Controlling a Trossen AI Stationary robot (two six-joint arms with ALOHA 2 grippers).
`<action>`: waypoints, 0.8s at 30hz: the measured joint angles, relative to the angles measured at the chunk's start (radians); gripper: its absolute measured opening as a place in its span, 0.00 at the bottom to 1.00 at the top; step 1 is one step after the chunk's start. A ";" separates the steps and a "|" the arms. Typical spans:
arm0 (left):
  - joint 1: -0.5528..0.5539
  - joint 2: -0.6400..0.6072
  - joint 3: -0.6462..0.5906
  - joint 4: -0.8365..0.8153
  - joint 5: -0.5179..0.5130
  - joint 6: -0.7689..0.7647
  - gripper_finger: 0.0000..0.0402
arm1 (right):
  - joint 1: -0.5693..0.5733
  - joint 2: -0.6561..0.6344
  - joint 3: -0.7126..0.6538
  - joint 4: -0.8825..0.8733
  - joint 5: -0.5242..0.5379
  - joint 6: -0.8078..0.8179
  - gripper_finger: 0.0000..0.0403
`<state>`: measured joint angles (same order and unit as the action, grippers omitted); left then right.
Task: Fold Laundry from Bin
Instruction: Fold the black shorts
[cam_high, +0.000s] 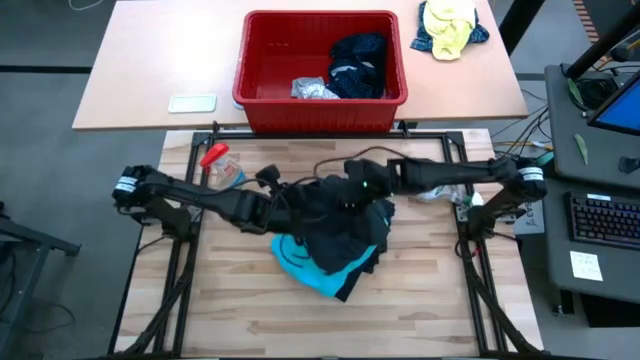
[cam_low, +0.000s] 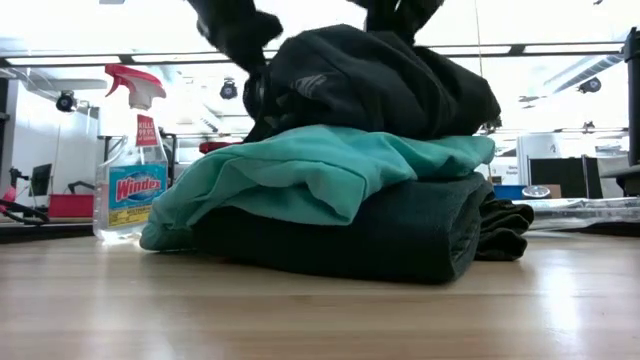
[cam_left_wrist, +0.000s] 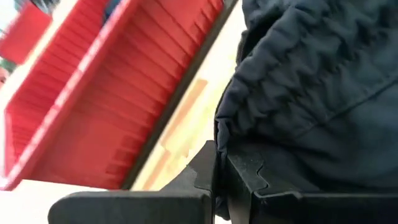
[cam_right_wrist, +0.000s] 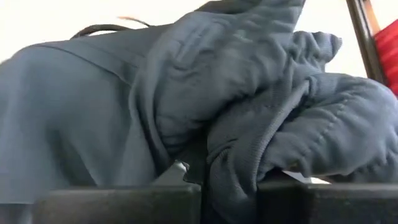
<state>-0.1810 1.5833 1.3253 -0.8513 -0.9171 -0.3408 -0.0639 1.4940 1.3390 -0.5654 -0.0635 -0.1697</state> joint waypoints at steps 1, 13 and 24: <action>0.012 0.000 -0.012 0.006 0.015 -0.004 0.00 | -0.017 0.000 -0.011 0.012 -0.020 0.000 0.08; 0.047 0.002 -0.059 0.045 0.071 -0.051 0.00 | -0.085 0.000 -0.035 0.026 -0.052 0.143 0.27; 0.047 0.002 -0.059 0.018 0.097 -0.091 0.12 | -0.127 -0.015 0.042 -0.049 -0.041 0.230 0.49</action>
<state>-0.1341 1.5852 1.2663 -0.8330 -0.8200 -0.4313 -0.1914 1.4787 1.3815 -0.6140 -0.1047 0.0605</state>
